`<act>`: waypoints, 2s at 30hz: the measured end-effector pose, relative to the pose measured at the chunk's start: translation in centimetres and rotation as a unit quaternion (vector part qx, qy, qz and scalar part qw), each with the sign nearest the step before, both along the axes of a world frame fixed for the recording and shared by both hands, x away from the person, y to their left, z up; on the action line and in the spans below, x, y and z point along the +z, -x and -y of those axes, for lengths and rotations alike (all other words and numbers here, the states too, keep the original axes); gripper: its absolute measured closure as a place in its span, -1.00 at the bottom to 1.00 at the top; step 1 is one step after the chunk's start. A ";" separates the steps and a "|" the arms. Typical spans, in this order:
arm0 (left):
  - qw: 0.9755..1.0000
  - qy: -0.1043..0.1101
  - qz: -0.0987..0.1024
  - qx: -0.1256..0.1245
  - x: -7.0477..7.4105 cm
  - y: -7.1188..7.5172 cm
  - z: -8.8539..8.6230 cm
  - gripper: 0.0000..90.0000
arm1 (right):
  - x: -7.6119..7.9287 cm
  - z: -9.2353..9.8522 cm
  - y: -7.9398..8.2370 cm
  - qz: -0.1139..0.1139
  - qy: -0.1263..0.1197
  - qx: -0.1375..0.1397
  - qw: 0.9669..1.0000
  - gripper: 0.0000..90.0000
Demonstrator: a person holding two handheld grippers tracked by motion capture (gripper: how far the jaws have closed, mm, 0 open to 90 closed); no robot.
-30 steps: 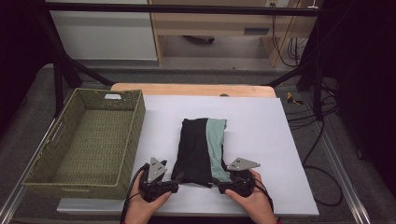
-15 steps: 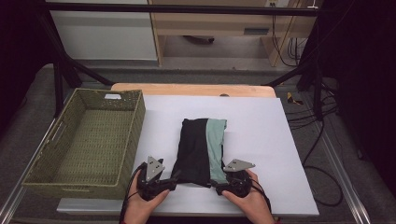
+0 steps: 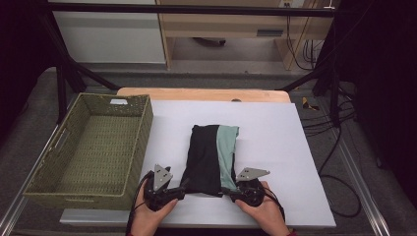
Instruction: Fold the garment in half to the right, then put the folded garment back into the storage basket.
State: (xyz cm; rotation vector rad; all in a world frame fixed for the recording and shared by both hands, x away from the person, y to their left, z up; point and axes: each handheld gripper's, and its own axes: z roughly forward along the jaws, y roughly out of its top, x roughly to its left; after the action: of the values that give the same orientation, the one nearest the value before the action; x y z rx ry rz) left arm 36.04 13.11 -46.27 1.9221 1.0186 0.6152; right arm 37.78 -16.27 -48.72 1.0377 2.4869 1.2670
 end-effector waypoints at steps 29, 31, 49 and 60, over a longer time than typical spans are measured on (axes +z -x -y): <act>1.000 -0.004 -0.005 0.002 -0.2 -0.1 0.0 -0.47 | 1.0 4.0 3.9 0.022 0.047 0.006 0.999 0.80; 1.000 -0.005 -0.006 0.002 -0.2 -0.1 0.0 -0.47 | 1.0 4.1 4.2 0.026 0.050 0.004 0.998 0.80; 1.000 -0.004 -0.013 -0.002 -0.3 -0.2 0.1 -0.50 | 0.8 3.7 4.3 0.040 0.061 0.006 0.997 0.78; 1.000 -0.014 -0.008 -0.012 1.8 -2.0 1.7 -0.50 | 0.6 3.7 4.3 0.046 0.057 0.009 0.997 0.77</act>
State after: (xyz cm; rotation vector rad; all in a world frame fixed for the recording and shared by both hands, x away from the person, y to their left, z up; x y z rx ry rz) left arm 38.08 11.39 -44.50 1.9643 1.0005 0.6029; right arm 33.48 -20.02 -48.08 0.9118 2.4709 1.1367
